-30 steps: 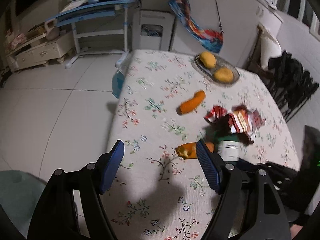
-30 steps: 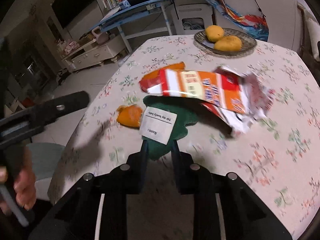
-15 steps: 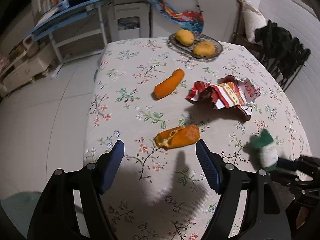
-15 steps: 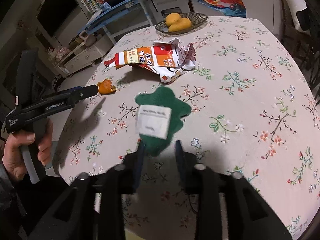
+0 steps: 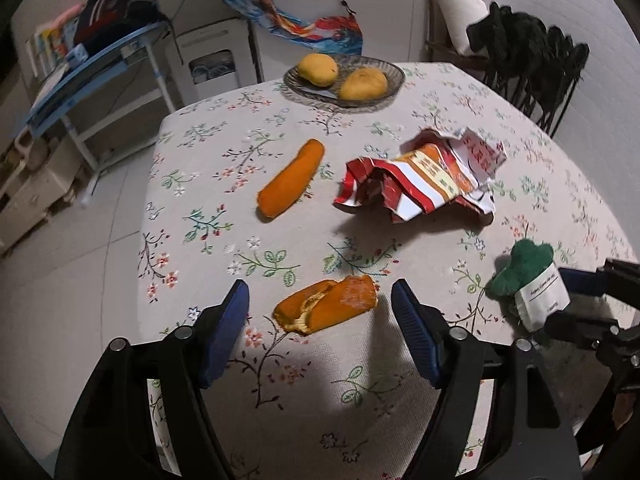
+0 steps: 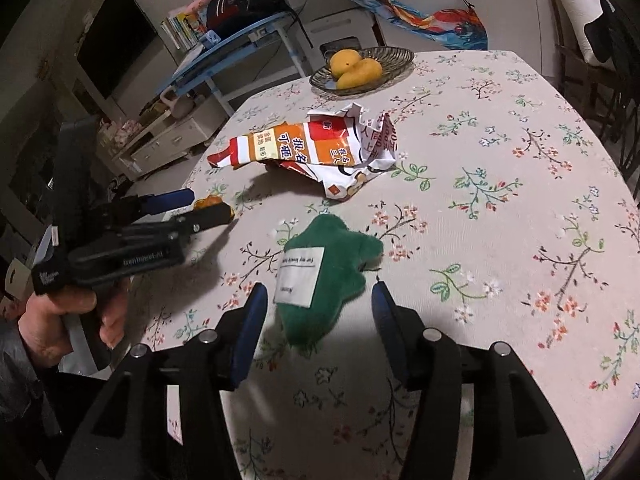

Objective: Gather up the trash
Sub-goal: 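Grasp the green cloth with the right gripper while the left grasps the flat orange peel, then carry the green cloth toward the bin with the right gripper while the left carries the peel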

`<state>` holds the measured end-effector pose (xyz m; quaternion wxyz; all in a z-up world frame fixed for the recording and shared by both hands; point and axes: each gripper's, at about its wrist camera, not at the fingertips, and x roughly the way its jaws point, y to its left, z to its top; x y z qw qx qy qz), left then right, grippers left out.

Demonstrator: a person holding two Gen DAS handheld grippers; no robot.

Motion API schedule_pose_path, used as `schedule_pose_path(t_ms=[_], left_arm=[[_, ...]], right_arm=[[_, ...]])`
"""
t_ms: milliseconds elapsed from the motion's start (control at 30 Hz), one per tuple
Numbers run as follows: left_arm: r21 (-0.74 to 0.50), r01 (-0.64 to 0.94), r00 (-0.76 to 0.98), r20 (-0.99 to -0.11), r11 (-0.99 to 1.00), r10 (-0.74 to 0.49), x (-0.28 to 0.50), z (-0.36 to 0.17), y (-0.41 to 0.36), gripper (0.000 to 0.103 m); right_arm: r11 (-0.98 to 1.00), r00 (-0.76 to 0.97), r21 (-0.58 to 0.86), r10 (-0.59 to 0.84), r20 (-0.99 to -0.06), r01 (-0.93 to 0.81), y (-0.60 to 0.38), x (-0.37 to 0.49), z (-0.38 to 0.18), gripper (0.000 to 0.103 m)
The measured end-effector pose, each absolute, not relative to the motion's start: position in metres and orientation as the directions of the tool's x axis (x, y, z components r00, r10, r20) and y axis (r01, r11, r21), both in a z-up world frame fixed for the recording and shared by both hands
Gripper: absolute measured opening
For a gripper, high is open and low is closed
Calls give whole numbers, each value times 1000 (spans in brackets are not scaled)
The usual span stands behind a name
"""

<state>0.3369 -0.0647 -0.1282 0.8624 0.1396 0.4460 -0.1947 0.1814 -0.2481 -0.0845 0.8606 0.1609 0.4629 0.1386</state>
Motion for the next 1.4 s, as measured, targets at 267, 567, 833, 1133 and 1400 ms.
schedule_pose_path(t_ms=[267, 567, 833, 1133, 1400], left_arm=[[10, 460, 456, -861, 888, -226, 336, -129, -62, 50], [-24, 446, 437, -867, 895, -241, 328, -125, -56, 50], [58, 490, 462, -863, 870, -203, 323, -126, -65, 55], [75, 507, 472, -858, 859, -204, 314, -122, -72, 37], [94, 520, 487, -849, 849, -205, 304, -119, -78, 31]], right_arm=[[928, 538, 357, 357, -764, -108, -245, 179, -83, 37], [912, 537, 402, 379, -753, -80, -254, 177, -86, 43], [907, 543, 412, 389, -744, -85, -253, 178, -86, 49], [913, 549, 401, 375, -747, -78, -255, 178, -87, 42], [920, 551, 382, 365, -750, -90, -254, 176, -86, 38]])
